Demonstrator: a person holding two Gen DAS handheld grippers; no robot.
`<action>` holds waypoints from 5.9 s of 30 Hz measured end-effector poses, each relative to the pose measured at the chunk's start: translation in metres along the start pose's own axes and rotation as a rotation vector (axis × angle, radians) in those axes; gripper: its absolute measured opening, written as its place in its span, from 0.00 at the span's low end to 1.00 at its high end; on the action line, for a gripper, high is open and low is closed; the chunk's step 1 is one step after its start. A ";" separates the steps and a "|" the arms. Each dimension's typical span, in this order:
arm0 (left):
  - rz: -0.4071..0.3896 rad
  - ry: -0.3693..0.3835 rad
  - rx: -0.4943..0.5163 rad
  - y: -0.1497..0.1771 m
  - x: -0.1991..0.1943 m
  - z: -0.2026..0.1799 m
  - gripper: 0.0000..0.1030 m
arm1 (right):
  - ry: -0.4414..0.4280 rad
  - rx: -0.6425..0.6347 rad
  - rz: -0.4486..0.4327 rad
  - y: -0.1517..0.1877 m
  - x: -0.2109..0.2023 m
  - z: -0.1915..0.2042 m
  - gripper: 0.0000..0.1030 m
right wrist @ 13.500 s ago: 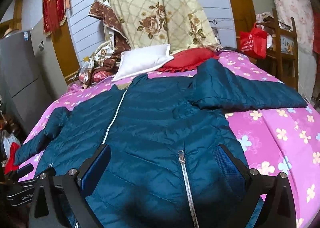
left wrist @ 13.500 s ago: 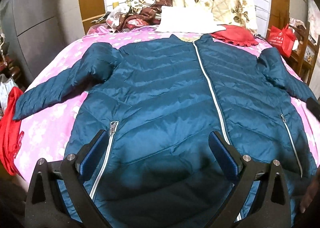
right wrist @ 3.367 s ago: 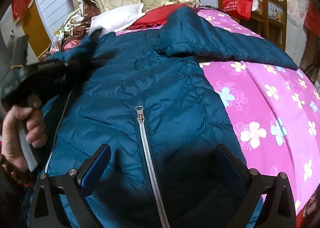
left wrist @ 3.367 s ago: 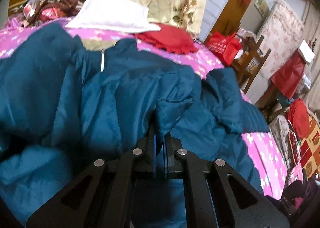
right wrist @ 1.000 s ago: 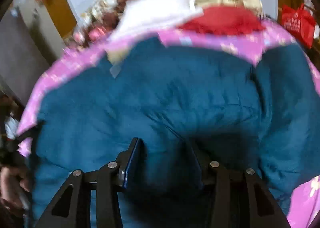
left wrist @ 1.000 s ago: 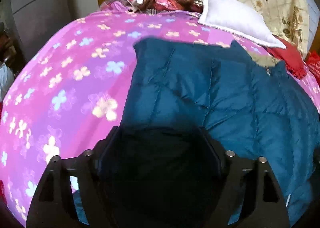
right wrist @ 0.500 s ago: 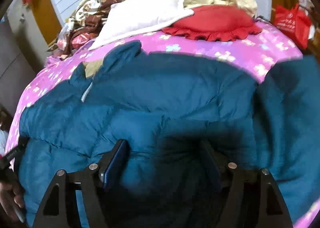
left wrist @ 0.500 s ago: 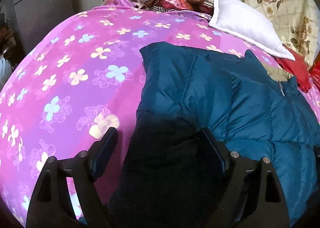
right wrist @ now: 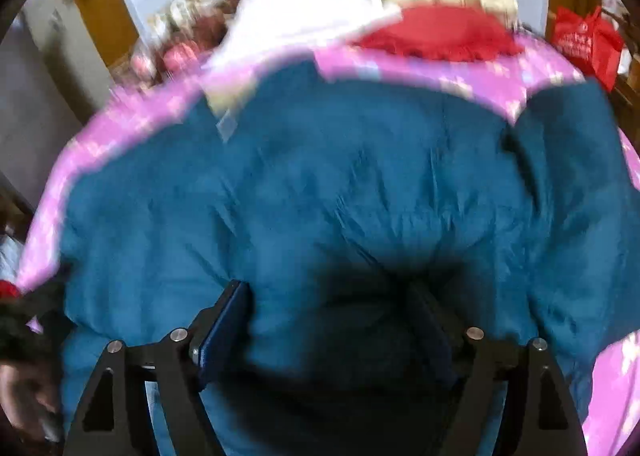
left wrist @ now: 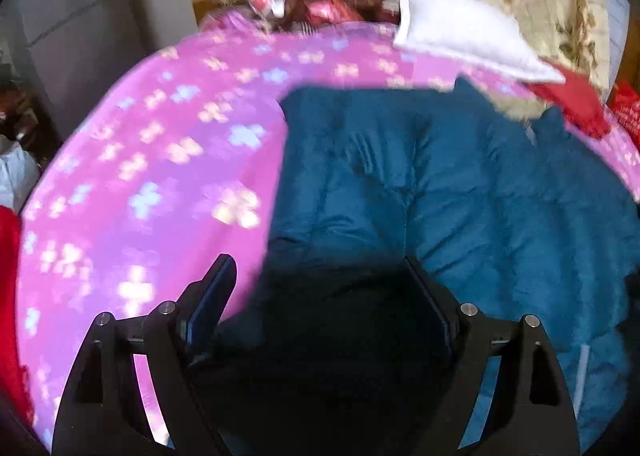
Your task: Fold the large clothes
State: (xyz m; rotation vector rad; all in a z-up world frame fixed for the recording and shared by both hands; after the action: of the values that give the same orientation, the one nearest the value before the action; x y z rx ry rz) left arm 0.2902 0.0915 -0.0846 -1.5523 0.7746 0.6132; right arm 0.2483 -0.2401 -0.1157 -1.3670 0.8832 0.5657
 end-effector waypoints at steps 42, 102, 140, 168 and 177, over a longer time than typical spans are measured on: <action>-0.009 0.057 0.004 0.080 -0.025 -0.023 0.82 | 0.661 0.437 -0.258 0.068 -0.143 -0.436 0.06; 0.024 0.464 0.124 0.019 -0.002 -0.199 0.08 | 0.151 0.042 -0.017 0.133 -0.065 -0.024 0.96; -0.078 0.034 0.136 -0.030 0.005 -0.057 0.46 | -0.207 -0.075 -0.187 -0.022 -0.056 -0.028 0.92; -0.057 0.029 0.036 0.008 0.032 -0.033 0.61 | 0.080 0.057 -0.147 -0.079 0.002 -0.026 0.90; -0.057 -0.006 0.043 0.008 0.032 -0.032 0.66 | 0.008 -0.142 -0.135 -0.014 0.014 0.080 1.00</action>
State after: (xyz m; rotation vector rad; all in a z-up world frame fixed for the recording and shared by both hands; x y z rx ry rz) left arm 0.3031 0.0552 -0.1102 -1.5274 0.7317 0.5560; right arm 0.2840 -0.1657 -0.1210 -1.5455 0.7619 0.5269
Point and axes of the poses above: each gripper's, at about its wrist camera, not at the fingertips, and x roughly the way its jaws point, z to its left, y to its underside, the point moved 7 cm from there along x, roughly the way its jaws point, and after that the axes turned 11 degrees about y, right-handed, at the moved point
